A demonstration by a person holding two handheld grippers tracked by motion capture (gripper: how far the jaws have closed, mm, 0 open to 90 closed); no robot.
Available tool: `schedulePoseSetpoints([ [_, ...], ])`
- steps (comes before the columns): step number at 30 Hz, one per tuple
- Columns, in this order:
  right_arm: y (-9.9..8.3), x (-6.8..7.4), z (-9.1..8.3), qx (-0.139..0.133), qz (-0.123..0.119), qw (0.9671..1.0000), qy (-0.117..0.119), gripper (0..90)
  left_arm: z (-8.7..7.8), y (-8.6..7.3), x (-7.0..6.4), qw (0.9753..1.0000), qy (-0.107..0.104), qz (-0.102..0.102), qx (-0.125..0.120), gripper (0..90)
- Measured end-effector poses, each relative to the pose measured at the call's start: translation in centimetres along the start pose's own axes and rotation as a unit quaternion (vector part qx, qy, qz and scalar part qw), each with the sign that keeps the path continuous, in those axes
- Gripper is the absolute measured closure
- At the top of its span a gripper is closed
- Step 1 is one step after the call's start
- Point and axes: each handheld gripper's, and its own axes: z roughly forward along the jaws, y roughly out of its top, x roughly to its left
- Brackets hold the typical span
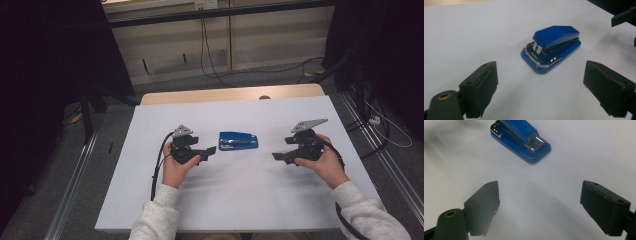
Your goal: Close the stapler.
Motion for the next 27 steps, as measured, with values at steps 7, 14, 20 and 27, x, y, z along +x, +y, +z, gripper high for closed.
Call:
schedulePoseSetpoints([
  [7,-0.9,0.2,-0.9,0.005,0.007,1.0,0.002,13.6,-1.6,-0.4,-0.3,0.9998,-0.004,0.017,-0.009,11.4],
  [14,-1.7,0.9,-1.8,0.006,0.002,1.0,-0.001,12.5,-3.2,-1.2,-0.2,0.9998,-0.011,0.016,-0.012,9.5],
  [20,-2.6,1.4,-2.7,0.004,0.007,1.0,-0.004,11.8,-4.7,-1.7,-0.1,0.9995,-0.002,0.025,-0.017,8.8],
  [27,-3.2,1.8,-3.4,-0.003,0.009,1.0,-0.001,11.7,-6.3,-2.4,0.3,0.9994,0.007,0.026,-0.023,8.7],
])
